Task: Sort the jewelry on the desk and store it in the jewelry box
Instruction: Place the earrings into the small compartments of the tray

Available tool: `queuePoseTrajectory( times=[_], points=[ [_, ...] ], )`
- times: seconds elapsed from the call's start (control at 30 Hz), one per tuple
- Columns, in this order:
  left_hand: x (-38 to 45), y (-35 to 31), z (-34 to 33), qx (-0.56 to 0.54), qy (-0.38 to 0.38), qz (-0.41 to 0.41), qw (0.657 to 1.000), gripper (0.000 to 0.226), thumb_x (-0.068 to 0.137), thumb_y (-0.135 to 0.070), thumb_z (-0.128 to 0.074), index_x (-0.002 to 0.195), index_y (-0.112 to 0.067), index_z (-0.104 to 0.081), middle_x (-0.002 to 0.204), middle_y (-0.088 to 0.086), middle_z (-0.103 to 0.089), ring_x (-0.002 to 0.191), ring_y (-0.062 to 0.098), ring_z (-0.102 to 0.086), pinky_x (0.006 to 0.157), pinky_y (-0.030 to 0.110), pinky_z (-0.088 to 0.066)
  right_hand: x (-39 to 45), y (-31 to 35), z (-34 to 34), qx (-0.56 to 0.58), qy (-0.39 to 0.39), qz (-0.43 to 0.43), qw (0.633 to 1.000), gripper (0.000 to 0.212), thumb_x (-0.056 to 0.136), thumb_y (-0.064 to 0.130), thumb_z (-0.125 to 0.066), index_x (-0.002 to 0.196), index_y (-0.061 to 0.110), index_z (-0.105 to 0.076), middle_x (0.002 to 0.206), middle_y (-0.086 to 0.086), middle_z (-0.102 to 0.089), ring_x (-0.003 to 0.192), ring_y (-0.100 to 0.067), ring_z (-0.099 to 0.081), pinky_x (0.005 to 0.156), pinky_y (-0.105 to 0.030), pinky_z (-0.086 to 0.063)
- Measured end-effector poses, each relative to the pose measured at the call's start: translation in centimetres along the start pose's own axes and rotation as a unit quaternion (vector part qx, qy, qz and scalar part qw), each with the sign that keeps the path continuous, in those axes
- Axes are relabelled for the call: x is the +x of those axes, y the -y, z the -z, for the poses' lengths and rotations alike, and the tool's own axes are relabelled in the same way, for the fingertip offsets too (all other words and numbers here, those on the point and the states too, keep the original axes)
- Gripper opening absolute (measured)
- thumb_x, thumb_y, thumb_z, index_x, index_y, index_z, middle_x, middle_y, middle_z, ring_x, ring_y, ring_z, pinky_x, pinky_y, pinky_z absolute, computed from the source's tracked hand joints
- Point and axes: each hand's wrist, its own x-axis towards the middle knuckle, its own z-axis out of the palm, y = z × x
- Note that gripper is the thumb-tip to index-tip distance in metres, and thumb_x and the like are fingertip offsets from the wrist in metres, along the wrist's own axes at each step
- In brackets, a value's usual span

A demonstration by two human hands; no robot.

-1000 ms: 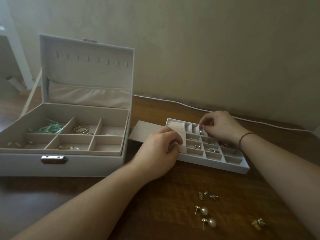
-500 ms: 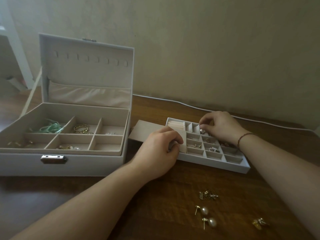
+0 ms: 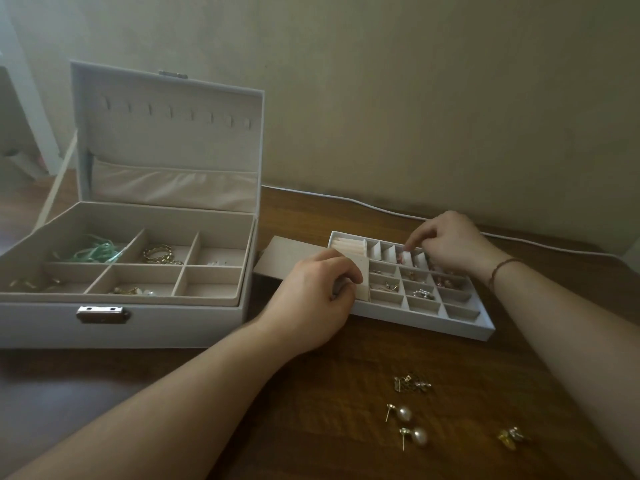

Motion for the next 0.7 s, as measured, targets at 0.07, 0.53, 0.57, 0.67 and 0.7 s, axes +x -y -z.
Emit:
queuePoseTrajectory(
  times=[0.07, 0.53, 0.57, 0.67, 0.7],
  points=[
    [0.0, 0.0, 0.0, 0.0, 0.001, 0.0, 1.0, 0.019, 0.095, -0.012, -0.057, 0.107, -0.022, -0.068, 0.11, -0.011, -0.058, 0.103, 0.005, -0.056, 0.088, 0.02, -0.052, -0.7, -0.4, 0.9, 0.017, -0.051, 0.004, 0.999, 0.04, 0.09, -0.003, -0.045, 0.086, 0.025, -0.074, 0.095, 0.001, -0.068, 0.044, -0.002, -0.053, 0.041, -0.013, -0.039],
    [0.0, -0.2, -0.3, 0.025, 0.022, -0.006, 0.999, 0.019, 0.093, -0.012, -0.061, 0.104, -0.026, -0.068, 0.107, -0.014, -0.06, 0.099, -0.003, -0.056, 0.077, 0.0, -0.043, -16.0, 0.8, 2.6, 0.014, 0.177, 0.168, 0.97, 0.034, 0.089, 0.027, -0.064, 0.113, 0.05, -0.06, 0.117, 0.036, -0.053, 0.11, 0.013, -0.05, 0.084, -0.011, -0.047],
    [0.0, -0.2, -0.4, 0.03, 0.024, -0.006, 0.999, 0.019, 0.093, -0.012, -0.061, 0.104, -0.027, -0.068, 0.107, -0.014, -0.06, 0.099, -0.003, -0.056, 0.076, 0.0, -0.043, -16.4, 1.1, 2.3, -0.003, 0.207, 0.186, 0.96, 0.039, 0.09, 0.026, -0.063, 0.119, 0.051, -0.056, 0.124, 0.039, -0.047, 0.118, 0.017, -0.042, 0.091, -0.005, -0.04],
    [0.0, -0.4, -0.3, 0.045, 0.031, -0.006, 0.998, 0.02, 0.093, -0.014, -0.061, 0.104, -0.03, -0.067, 0.108, -0.015, -0.059, 0.101, -0.004, -0.055, 0.074, 0.0, -0.043, -17.0, 1.9, 1.9, -0.036, 0.236, 0.229, 0.944, 0.048, 0.091, 0.02, -0.061, 0.128, 0.05, -0.051, 0.131, 0.039, -0.037, 0.124, 0.02, -0.03, 0.097, -0.002, -0.031],
    [0.0, -0.4, -0.3, 0.048, 0.032, -0.005, 0.998, 0.02, 0.093, -0.014, -0.061, 0.104, -0.031, -0.066, 0.108, -0.015, -0.059, 0.101, -0.004, -0.055, 0.074, 0.0, -0.043, -17.2, 2.1, 1.6, -0.051, 0.244, 0.246, 0.937, 0.049, 0.091, 0.022, -0.06, 0.129, 0.05, -0.049, 0.132, 0.038, -0.036, 0.125, 0.017, -0.03, 0.1, -0.007, -0.033]
  ],
)
